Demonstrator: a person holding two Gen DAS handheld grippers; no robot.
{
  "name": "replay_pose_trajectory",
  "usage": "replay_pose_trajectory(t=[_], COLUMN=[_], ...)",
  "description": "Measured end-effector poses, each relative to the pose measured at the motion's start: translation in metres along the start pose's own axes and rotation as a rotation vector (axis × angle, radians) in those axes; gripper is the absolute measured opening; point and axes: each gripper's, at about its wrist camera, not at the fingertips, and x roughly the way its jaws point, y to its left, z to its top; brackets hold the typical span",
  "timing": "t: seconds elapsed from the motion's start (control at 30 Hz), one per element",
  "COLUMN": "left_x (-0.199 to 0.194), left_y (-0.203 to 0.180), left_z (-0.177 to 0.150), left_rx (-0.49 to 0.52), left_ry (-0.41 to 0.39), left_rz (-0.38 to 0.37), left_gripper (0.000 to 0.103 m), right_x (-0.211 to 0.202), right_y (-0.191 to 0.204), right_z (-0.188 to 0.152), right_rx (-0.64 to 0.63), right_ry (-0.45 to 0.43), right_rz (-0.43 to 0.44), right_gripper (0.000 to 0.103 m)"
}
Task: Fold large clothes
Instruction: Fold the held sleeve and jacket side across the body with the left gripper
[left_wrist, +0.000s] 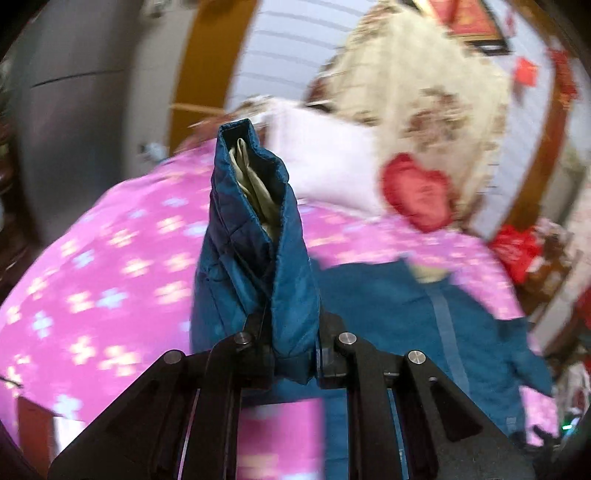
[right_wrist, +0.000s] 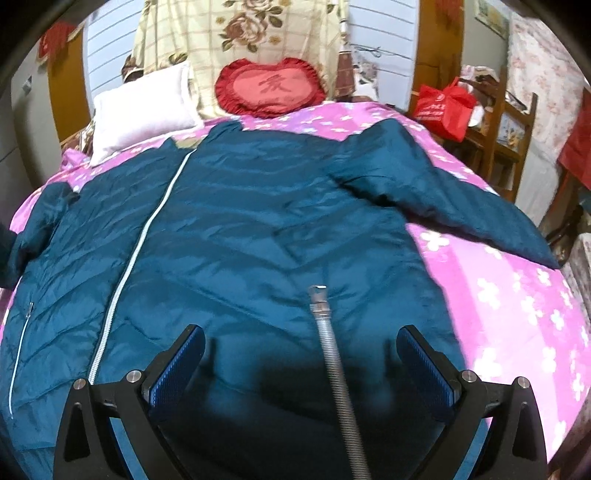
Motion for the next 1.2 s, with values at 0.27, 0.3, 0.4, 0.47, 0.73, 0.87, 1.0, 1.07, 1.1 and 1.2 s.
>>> replay_pose_trajectory(t=[0.27, 0.3, 0.4, 0.47, 0.73, 0.87, 1.0, 1.07, 1.1, 1.2], left_x=[-0.009, -0.01, 0.002, 0.013, 0.091, 0.119, 0.129, 0.126, 0.125, 0.116], left_y=[-0.198, -0.214, -0.28, -0.312, -0.352, -0.336, -0.329, -0.327, -0.327, -0.314], left_z=[0.014, 0.012, -0.002, -0.015, -0.081, -0.111, -0.13, -0.137, -0.14, -0.149], left_rx=[0.147, 0.163, 0.212, 0.231, 0.101, 0.045, 0.001, -0.007, -0.003, -0.004], left_ry=[0.005, 0.006, 0.044, 0.075, 0.294, 0.36, 0.404, 0.421, 0.434, 0.444], left_rz=[-0.319, -0.336, -0.421, -0.462, -0.539, -0.502, -0.504, -0.525, -0.539, -0.542], left_gripper=[0.013, 0.013, 0.013, 0.013, 0.013, 0.017, 0.079, 0.085, 0.085, 0.085], right_x=[-0.012, -0.013, -0.015, -0.015, -0.012, -0.01, -0.009, -0.008, -0.008, -0.007], right_y=[-0.043, -0.049, -0.061, -0.065, -0.066, -0.072, -0.075, -0.075, -0.075, -0.075], right_z=[-0.004, -0.005, -0.009, -0.011, -0.017, -0.018, -0.016, -0.015, -0.014, -0.013], right_rx=[0.013, 0.016, 0.027, 0.021, -0.018, -0.002, 0.013, 0.017, 0.02, 0.025], right_ry=[0.009, 0.013, 0.022, 0.031, 0.073, 0.078, 0.08, 0.079, 0.078, 0.077], right_rz=[-0.084, -0.087, -0.084, -0.085, -0.064, -0.063, -0.061, -0.064, -0.067, -0.074], right_gripper=[0.103, 0.103, 0.103, 0.103, 0.103, 0.103, 0.103, 0.103, 0.103, 0.103])
